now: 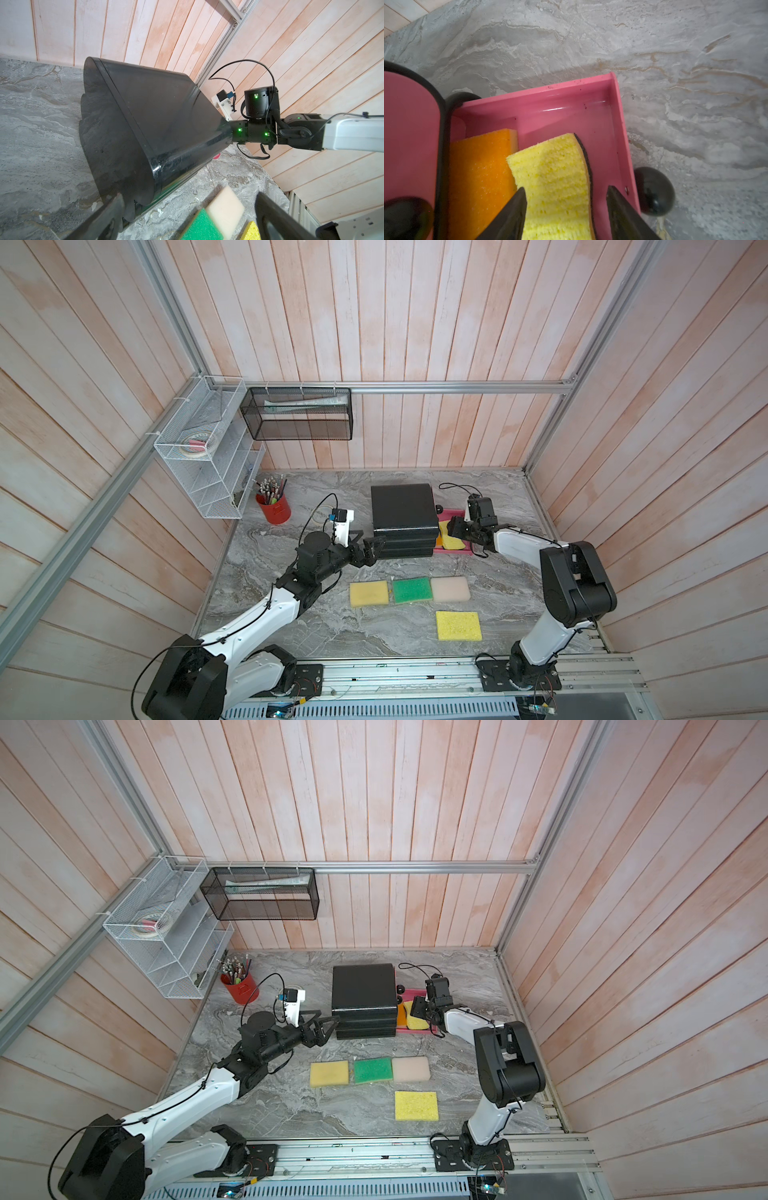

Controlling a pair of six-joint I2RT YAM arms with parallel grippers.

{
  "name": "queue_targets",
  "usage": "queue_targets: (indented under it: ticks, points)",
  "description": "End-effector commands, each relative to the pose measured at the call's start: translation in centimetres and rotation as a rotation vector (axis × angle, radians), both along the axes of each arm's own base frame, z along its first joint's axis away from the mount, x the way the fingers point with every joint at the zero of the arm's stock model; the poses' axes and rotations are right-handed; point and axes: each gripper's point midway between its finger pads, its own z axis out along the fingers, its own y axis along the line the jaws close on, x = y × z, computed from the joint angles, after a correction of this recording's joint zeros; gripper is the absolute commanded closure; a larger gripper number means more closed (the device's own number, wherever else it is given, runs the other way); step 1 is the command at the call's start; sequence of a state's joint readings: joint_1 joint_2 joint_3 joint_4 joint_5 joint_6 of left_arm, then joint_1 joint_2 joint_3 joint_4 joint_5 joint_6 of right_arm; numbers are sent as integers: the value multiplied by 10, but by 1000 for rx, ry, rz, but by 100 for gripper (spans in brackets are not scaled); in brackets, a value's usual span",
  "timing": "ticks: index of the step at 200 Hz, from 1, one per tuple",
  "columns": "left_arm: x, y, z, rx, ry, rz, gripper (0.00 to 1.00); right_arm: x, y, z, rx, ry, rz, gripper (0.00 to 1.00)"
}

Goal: Take the sponge out of the drawer
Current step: Open the drawer in the storage box, then pick up the sponge from the drawer.

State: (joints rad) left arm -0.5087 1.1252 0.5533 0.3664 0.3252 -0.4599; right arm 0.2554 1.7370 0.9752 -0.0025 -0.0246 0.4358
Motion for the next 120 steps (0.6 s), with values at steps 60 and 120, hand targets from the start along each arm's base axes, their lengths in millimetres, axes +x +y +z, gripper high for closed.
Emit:
queue_targets:
  ticks: [60,120]
  points:
    - [0,5,-2,5,-13,17,0,20,14,-30,20,94,21,47]
    - [-2,5,1,3,-19,15,0,23,9,0,48,9,-36,100]
